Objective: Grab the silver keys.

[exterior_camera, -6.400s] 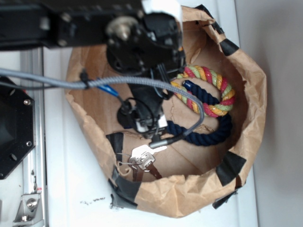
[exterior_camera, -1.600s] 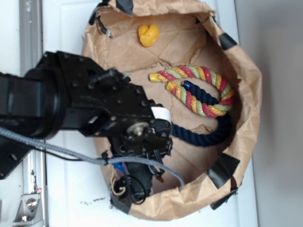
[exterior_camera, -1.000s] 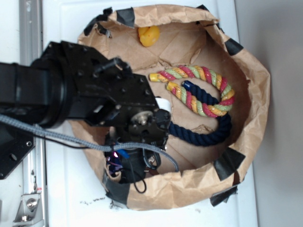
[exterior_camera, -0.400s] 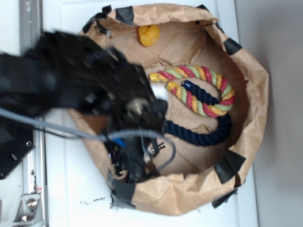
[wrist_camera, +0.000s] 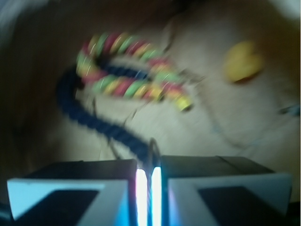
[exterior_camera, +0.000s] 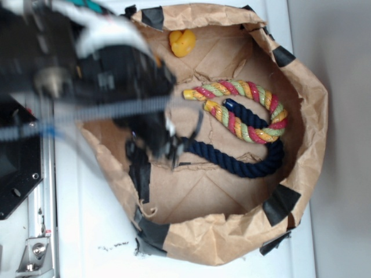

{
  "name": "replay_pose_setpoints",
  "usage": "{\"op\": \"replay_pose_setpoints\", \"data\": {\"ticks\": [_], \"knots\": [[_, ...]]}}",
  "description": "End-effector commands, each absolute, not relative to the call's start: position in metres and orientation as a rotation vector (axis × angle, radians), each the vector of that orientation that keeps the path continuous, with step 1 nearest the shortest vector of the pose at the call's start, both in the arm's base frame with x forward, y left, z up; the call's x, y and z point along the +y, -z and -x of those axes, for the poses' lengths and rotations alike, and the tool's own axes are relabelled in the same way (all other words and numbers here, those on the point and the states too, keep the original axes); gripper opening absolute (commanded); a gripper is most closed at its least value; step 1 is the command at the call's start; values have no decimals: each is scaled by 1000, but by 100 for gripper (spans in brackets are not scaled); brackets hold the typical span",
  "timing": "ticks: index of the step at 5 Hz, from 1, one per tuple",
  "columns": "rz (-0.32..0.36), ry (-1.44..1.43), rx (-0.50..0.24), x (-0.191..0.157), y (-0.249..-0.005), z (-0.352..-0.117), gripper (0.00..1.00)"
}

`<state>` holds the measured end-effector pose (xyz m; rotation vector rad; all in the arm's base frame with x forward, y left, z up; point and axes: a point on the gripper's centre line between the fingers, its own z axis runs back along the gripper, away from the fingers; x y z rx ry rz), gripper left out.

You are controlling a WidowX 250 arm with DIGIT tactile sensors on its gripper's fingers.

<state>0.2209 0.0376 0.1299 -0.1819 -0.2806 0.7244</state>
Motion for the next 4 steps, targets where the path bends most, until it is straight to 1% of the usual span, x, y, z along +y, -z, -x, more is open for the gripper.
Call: {"op": "replay_pose_setpoints", "data": {"ticks": [1, 2, 4], "knots": [[233, -732, -225, 27, -156, -240, 0], [245, -721, -180, 22, -153, -244, 0], [232, -707, -165, 14, -141, -245, 0]]}}
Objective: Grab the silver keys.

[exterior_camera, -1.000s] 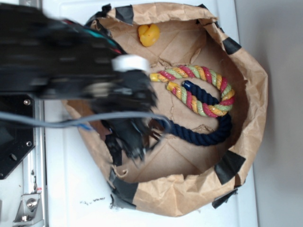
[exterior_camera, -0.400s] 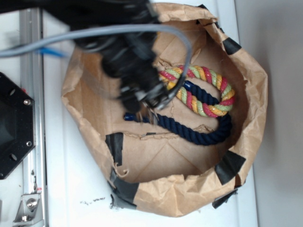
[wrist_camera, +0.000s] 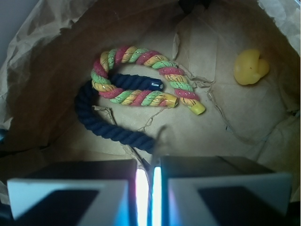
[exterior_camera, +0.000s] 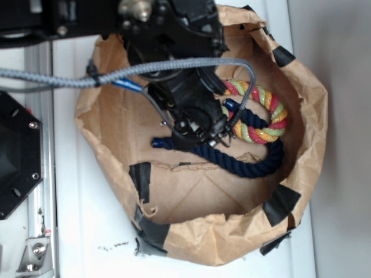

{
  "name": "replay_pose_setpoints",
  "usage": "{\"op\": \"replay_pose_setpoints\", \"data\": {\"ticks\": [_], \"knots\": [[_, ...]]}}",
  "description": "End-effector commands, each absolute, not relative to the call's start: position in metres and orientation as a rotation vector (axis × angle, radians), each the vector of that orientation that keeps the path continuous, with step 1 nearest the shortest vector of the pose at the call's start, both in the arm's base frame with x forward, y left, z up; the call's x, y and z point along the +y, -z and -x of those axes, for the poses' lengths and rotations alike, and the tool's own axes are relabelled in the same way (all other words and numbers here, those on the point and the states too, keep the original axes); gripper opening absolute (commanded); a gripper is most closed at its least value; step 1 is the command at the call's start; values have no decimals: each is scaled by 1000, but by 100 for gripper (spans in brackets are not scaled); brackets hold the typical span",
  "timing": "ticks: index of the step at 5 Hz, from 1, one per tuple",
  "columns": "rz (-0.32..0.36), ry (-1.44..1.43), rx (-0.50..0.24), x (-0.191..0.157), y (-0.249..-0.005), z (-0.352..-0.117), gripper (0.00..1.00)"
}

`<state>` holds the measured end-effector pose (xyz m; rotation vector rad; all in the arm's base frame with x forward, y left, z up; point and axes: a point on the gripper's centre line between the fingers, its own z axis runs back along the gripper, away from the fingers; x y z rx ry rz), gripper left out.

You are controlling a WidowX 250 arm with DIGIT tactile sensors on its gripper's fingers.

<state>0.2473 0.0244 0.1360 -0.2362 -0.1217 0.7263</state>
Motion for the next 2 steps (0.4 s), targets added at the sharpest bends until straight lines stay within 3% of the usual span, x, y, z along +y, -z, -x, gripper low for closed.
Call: {"op": "replay_pose_setpoints", "data": {"ticks": [1, 2], "knots": [[248, -707, -148, 10, -133, -248, 0], [225, -711, -164, 10, -130, -250, 0]]}}
